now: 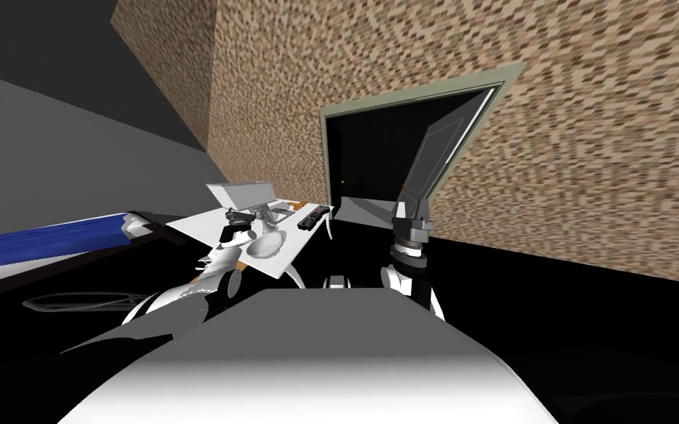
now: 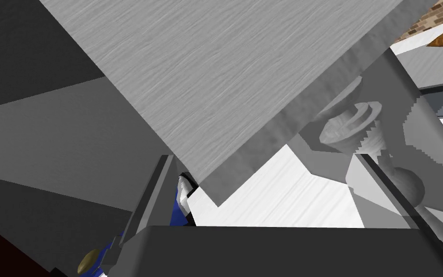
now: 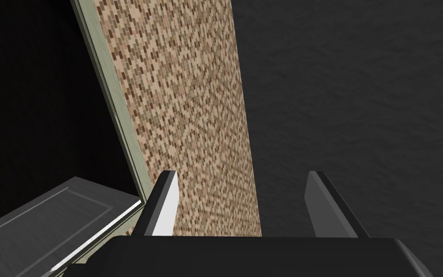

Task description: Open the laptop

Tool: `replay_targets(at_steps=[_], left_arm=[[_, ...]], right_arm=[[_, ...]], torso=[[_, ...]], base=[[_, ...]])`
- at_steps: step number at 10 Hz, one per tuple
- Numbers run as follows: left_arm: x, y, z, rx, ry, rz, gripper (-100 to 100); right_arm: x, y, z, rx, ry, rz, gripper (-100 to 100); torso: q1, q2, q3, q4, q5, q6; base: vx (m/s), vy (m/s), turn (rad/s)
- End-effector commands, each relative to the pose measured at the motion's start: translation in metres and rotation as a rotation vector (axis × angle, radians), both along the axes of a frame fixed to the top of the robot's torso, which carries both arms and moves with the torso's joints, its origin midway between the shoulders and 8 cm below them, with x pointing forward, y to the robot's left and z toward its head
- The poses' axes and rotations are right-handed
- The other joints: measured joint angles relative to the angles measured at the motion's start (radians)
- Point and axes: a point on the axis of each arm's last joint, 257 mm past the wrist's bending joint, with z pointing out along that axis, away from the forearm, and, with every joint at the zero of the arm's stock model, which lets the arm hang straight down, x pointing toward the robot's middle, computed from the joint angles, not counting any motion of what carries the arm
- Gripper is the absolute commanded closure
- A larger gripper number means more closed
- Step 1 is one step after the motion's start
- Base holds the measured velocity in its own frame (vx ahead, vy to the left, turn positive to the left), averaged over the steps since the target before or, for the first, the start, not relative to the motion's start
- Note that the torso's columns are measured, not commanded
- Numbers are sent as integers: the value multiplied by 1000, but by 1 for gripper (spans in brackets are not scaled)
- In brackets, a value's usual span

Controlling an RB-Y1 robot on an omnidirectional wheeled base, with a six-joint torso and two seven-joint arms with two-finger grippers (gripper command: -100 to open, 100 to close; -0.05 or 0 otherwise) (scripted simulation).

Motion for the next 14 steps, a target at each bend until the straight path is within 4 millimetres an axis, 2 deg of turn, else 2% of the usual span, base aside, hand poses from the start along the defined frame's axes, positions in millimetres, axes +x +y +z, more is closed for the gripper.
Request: replay_targets(at_steps=[1,2,6,8,10,12,14], left_arm=[[1,5,-13,-34,16,9,-100],[4,9,-8,-61,-4,14,-100],[3,21,-30,-145,9,39,-100],[5,23,-34,-175,6,45,-100],[6,24,-40,-204,7,51,-100],[8,25,-49,-249,7,56,-100],[11,24,-56,-279,8,59,-100]], right_arm=[[0,0,0,0,0,0,0],[0,0,0,0,0,0,0],[0,0,0,0,0,0,0],[0,0,0,0,0,0,0],[0,0,0,0,0,0,0],[0,0,0,0,0,0,0],[0,0,0,0,0,0,0]], torso=[[1,0,0,-2,2,2],[2,3,2,-2,4,3],[-1,-4,-2,-3,2,2],[6,3,2,-3,7,4],[-5,12,8,5,-3,-4],[-10,13,8,6,-5,-5],[-4,8,5,4,-3,-1]], base=[[49,-20,4],[76,-28,16],[138,-51,46],[47,-3,-19],[89,-10,22],[148,-39,66],[138,-26,49]])
